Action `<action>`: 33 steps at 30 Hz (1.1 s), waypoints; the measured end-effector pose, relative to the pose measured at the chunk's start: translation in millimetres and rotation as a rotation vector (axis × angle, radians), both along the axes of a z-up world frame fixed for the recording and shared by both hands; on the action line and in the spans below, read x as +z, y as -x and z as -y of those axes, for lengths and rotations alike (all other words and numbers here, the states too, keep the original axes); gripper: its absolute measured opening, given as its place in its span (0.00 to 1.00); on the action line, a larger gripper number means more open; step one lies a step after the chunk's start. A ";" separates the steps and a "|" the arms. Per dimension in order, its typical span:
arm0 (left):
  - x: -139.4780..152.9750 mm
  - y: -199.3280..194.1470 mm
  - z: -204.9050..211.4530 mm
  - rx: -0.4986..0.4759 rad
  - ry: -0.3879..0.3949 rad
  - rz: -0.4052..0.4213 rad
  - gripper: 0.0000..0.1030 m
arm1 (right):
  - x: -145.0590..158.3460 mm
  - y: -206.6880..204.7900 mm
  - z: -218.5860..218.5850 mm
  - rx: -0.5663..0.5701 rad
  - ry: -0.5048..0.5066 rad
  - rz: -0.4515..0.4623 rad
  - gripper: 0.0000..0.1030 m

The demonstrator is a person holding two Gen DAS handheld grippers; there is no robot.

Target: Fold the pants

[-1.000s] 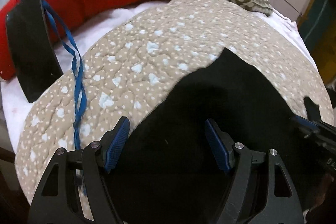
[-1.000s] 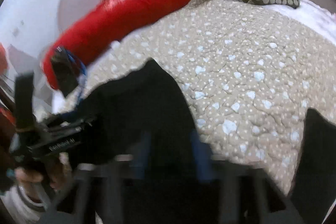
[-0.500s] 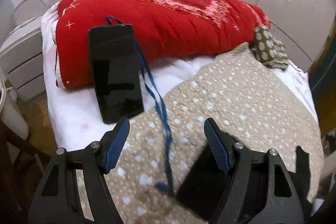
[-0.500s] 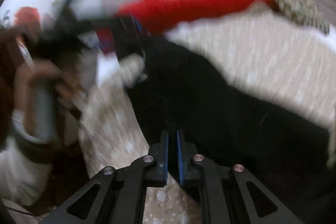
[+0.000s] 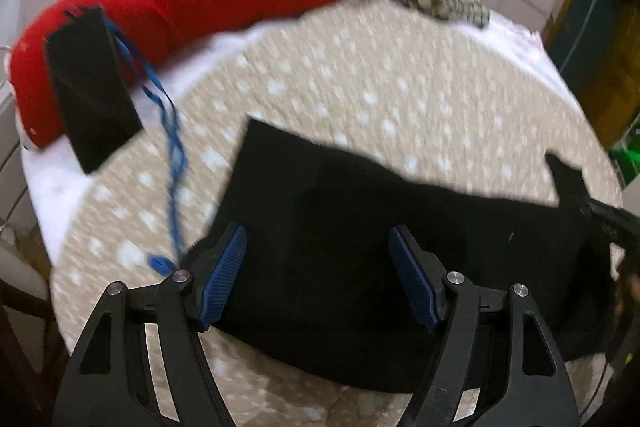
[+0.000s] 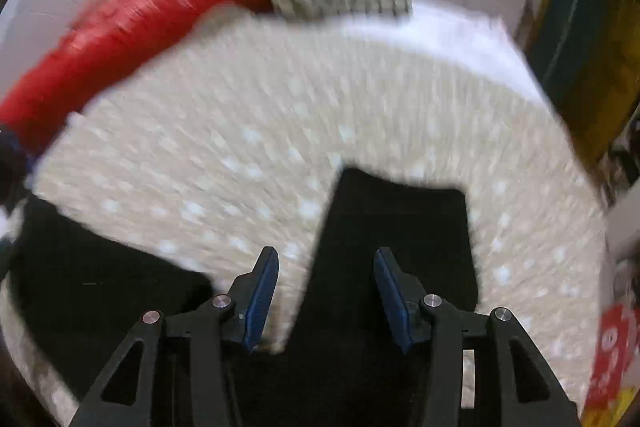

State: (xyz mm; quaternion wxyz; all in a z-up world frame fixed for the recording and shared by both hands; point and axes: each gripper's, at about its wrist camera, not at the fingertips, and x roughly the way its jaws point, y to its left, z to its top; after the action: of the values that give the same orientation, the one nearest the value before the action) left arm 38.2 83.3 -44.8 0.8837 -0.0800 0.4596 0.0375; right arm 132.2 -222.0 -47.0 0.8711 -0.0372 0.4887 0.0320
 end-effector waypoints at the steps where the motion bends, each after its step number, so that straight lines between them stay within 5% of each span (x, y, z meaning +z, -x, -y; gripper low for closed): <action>1: -4.0 0.1 2.5 0.007 -0.016 -0.005 0.72 | -13.8 -9.7 3.4 -0.014 -0.008 -0.039 0.46; 2: -5.9 1.0 5.2 0.007 -0.036 0.001 0.72 | -22.8 -13.2 7.5 -0.027 -0.008 -0.041 0.44; 4: -6.1 1.5 7.8 -0.003 -0.058 0.002 0.72 | -23.9 -8.0 16.8 -0.039 -0.021 0.020 0.10; 5: -5.8 1.5 6.6 -0.002 -0.049 -0.001 0.72 | -19.2 -2.3 24.3 -0.049 -0.048 0.030 0.04; 9: -2.6 0.5 -1.2 0.016 -0.009 -0.004 0.72 | 23.5 48.6 64.5 -0.066 -0.194 0.139 0.04; 13: -1.8 2.3 -0.3 0.030 -0.006 -0.007 0.72 | 61.0 142.3 111.8 -0.153 -0.284 0.264 0.04; 17: 5.1 6.0 13.5 0.012 -0.015 0.002 0.72 | 12.6 198.3 154.4 -0.254 -0.334 0.148 0.04; 20: 14.4 9.0 25.5 -0.008 -0.019 0.014 0.72 | -23.1 220.0 173.3 -0.346 -0.483 0.106 0.08; 24: 23.8 11.1 42.3 -0.043 -0.025 0.025 0.72 | -23.3 221.6 175.5 -0.386 -0.558 0.190 0.41; 26: 26.1 11.1 50.7 -0.054 -0.033 0.026 0.72 | -24.0 216.5 177.1 -0.391 -0.573 0.196 0.41; 28: 27.1 10.7 57.4 -0.069 -0.031 0.017 0.72 | -24.3 214.6 183.2 -0.397 -0.562 0.215 0.10; 33: 34.6 14.5 71.1 -0.102 -0.042 0.025 0.72 | 4.7 229.9 182.6 -0.332 -0.515 0.282 0.05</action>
State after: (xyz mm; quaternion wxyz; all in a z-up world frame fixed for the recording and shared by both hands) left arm 23.7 12.2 -10.2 0.8916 -0.0384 0.4512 0.0010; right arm -97.6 -404.6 -42.3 0.9042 0.2599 0.3388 0.0067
